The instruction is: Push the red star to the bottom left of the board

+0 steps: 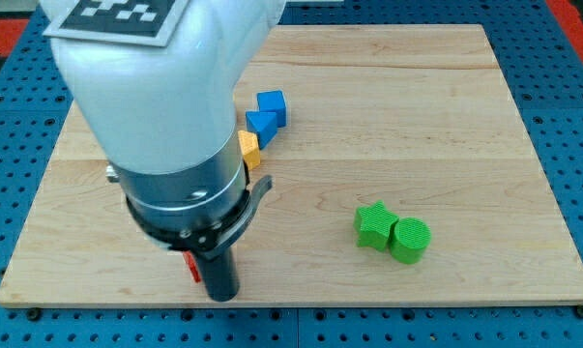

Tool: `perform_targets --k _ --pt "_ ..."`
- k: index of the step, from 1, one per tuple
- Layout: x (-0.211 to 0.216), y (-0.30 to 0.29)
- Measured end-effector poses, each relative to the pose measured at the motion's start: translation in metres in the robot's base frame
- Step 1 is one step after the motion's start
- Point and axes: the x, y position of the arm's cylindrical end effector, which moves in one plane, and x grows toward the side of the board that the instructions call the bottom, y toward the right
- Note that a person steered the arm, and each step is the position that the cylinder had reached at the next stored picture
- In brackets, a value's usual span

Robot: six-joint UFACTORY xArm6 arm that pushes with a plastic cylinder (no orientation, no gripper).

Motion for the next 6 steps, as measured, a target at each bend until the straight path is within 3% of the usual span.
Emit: perform_targets --k 1,2,4,5,6 --pt "-0.027 0.063" --pt "-0.039 0.015" --pt "-0.013 -0.133" --pt "-0.021 -0.086" --pt "-0.021 0.025"
